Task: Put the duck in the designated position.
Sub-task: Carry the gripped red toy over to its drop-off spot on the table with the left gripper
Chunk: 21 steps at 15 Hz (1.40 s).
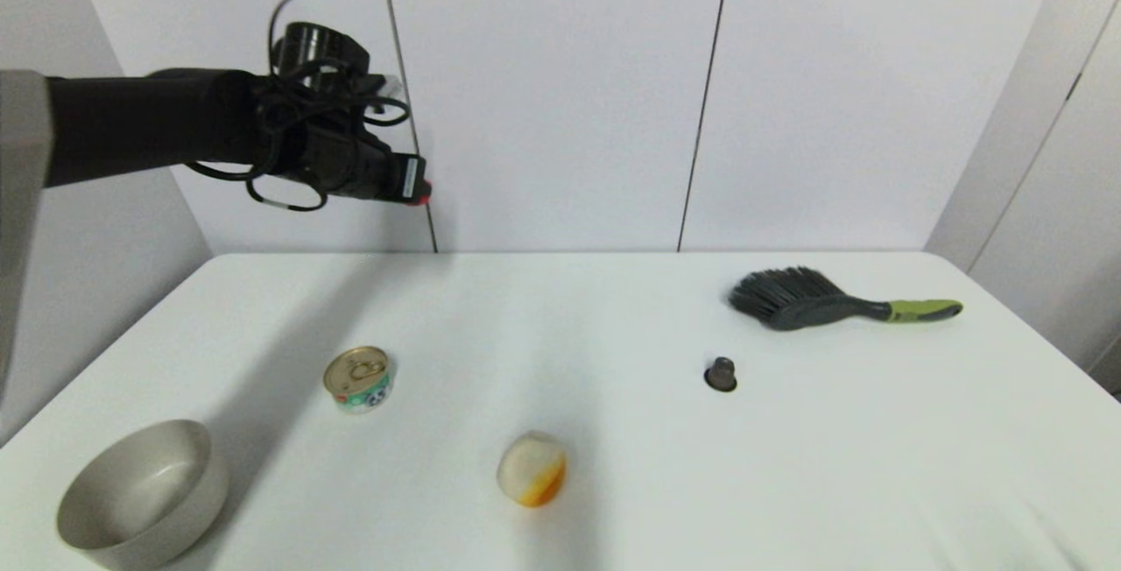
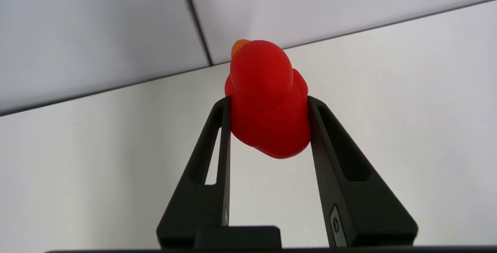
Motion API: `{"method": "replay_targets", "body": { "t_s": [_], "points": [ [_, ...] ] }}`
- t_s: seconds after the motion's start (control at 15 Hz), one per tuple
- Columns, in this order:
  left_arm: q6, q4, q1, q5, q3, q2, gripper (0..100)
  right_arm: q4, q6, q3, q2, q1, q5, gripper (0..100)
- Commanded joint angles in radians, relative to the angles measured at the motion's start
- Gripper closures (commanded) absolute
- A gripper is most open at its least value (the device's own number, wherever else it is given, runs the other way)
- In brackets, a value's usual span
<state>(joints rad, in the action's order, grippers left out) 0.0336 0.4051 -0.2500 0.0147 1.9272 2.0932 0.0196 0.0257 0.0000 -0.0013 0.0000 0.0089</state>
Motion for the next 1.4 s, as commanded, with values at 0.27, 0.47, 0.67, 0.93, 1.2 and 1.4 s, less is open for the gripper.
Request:
{"method": "replay_targets", "body": {
  "t_s": [0.27,0.47,0.67,0.93,1.2,1.4],
  "points": [
    [0.008,-0.075,0.014,-0.225,-0.439,-0.410,100,0.000,0.000,0.009,0.001,0.000,0.000,0],
    [0.003,-0.138,0.041,-0.302,-0.654,-0.490,100,0.000,0.000,0.009,0.001,0.000,0.000,0],
    [-0.001,-0.201,0.078,-0.302,-0.821,-0.501,100,0.000,0.000,0.009,0.001,0.000,0.000,0],
    [-0.061,-0.247,0.107,-0.274,-0.976,-0.486,100,0.000,0.000,0.009,0.001,0.000,0.000,0],
    [-0.075,-0.287,0.113,-0.245,-1.008,-0.427,100,0.000,0.000,0.009,0.001,0.000,0.000,0],
    [-0.075,-0.287,0.113,-0.233,-1.007,-0.397,100,0.000,0.000,0.009,0.001,0.000,0.000,0]
  ]
}}
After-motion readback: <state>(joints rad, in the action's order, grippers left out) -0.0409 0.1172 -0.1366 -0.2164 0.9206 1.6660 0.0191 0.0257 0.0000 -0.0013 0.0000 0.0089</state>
